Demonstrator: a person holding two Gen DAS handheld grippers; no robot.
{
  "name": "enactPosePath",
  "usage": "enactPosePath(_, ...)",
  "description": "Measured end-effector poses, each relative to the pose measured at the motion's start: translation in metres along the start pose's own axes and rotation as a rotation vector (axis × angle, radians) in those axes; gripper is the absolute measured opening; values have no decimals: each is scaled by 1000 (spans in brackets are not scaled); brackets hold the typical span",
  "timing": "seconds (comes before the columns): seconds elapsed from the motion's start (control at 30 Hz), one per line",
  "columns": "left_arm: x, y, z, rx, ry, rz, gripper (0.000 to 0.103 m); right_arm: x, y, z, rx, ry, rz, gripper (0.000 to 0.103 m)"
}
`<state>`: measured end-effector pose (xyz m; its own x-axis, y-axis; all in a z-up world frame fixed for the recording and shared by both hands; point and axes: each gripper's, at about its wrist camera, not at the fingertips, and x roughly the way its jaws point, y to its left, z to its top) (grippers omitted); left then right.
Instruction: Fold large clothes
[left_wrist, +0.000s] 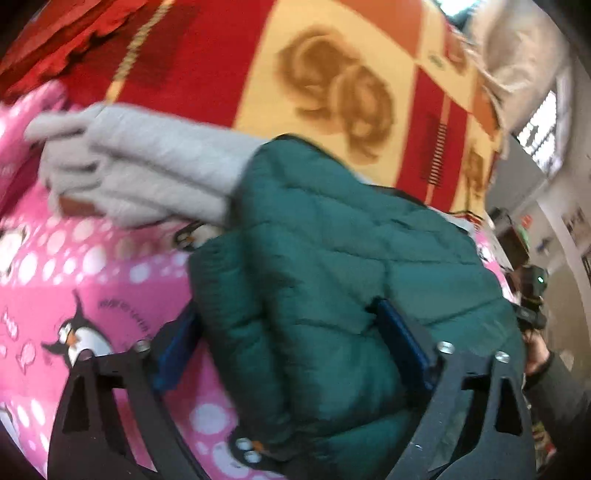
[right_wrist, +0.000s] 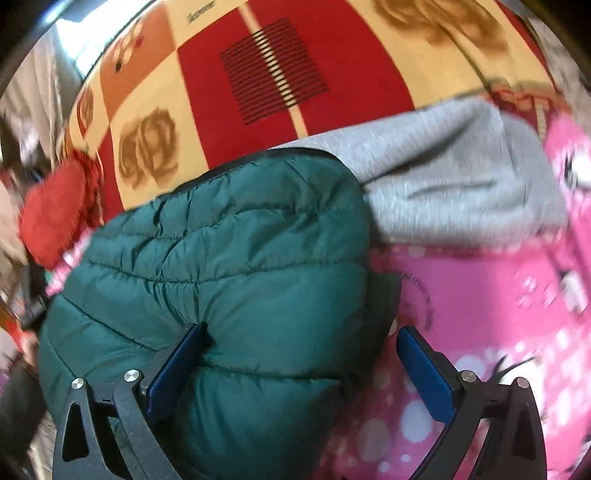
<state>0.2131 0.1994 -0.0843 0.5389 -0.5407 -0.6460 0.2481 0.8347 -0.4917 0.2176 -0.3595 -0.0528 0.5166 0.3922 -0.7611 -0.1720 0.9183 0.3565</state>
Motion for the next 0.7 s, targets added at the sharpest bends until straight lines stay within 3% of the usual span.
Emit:
enactPosePath(0.1, 0, -4, -1, 27, -16, 7, 73, 2, -12, -8, 69, -20, 76, 103)
enactPosePath(0.4, 5, -9, -8, 63, -35, 93, 72, 0, -24, -11, 92, -3, 174, 103)
enactPosePath(0.53, 5, -12, -11, 56, -40, 138, 71, 14, -31, 3, 96, 27, 229, 103)
enactPosePath(0.67, 4, -7, -13, 13, -38, 129, 71, 26, -29, 17, 79, 35, 256, 103)
enactPosePath(0.7, 4, -7, -13, 10, -39, 128, 71, 25, -27, 16, 67, 12, 261, 97)
